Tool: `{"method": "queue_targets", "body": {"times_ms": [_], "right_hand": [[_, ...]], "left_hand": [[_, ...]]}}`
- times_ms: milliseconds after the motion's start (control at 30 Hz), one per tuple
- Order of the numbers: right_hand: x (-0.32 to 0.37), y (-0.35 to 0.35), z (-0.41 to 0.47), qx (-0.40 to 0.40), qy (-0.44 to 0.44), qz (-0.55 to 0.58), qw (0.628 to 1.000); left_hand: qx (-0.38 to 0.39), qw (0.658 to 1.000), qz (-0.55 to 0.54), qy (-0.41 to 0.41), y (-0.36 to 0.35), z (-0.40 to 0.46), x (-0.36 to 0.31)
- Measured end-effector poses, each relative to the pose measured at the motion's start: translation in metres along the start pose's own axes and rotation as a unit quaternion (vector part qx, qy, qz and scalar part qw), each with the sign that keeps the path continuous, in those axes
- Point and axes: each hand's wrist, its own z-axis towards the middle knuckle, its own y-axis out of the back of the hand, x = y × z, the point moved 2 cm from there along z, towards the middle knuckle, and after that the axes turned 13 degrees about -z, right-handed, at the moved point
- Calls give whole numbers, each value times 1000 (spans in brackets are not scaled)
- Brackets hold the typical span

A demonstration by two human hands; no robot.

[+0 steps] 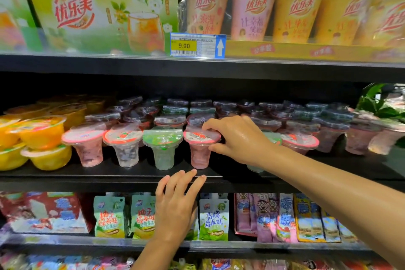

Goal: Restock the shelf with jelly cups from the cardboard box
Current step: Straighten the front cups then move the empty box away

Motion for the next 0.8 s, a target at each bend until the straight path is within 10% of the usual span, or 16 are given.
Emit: {"method": "queue_targets", "body": {"times_ms": [400, 800], "right_hand": [[-12, 0, -4, -6, 6, -6, 1000], [-103, 31, -47, 219, -58, 6, 974]], "left_hand": [[-3, 1000, 6, 2, 0, -1, 2], [-75, 995, 55, -36, -8, 0, 8]]}}
